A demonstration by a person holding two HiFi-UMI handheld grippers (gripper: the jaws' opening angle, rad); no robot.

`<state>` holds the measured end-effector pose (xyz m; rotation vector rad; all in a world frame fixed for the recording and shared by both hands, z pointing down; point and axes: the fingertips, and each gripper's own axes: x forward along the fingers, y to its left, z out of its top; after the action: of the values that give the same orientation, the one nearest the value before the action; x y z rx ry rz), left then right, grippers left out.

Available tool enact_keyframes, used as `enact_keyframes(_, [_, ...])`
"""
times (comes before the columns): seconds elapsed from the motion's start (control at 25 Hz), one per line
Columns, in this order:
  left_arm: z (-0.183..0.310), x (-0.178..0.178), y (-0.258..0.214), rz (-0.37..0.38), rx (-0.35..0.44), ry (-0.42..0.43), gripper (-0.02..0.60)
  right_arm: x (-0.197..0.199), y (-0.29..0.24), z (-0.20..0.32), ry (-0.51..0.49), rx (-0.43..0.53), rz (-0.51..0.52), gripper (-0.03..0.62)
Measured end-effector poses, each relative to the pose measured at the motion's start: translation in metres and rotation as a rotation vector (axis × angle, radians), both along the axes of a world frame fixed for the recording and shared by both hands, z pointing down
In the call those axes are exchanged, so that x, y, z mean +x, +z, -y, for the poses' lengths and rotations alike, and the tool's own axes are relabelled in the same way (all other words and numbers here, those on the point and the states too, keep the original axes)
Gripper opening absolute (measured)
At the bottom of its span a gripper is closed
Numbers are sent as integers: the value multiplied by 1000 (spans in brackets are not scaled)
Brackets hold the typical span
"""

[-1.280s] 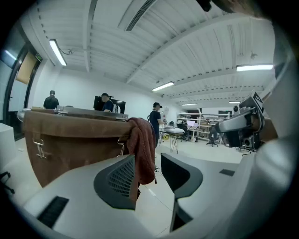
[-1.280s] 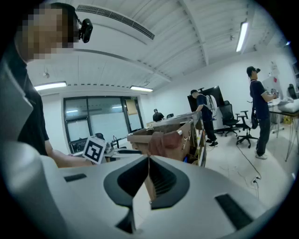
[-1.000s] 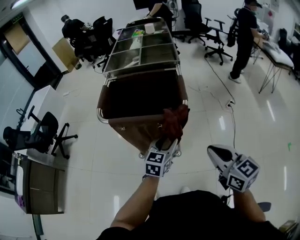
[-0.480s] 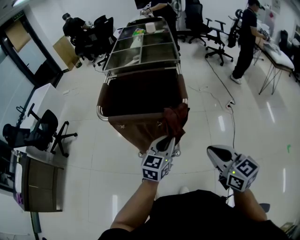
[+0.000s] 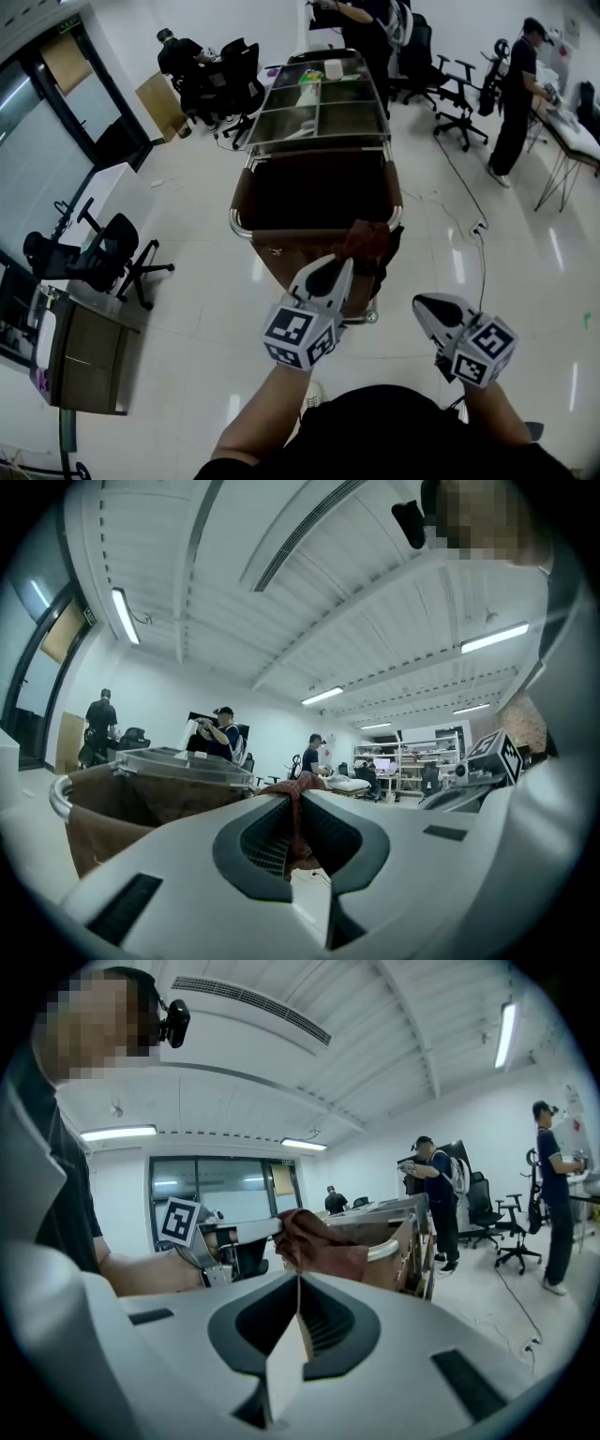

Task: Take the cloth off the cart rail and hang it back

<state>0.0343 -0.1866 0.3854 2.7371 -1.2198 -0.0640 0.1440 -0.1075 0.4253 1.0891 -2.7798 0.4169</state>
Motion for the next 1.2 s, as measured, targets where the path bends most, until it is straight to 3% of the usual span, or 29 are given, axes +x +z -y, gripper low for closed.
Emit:
enact_keyframes(0.36, [-28,-41,-45,-23,58,9,17,-36,-30,-11,-7,45,60,25])
enact_keyframes(0.64, [-66,-93,-61,-5,69,-9,17,-73,-30,-7,-25,43,91,25])
enact_keyframes(0.96, [-105,-155,-19,57,14,-101,18,-116,-27,-11,-84,17,78,25])
enact_keyframes(1.2, [-114,-162,12,77,-44,-95,17,-127,-19,-15,-82,3,60,20])
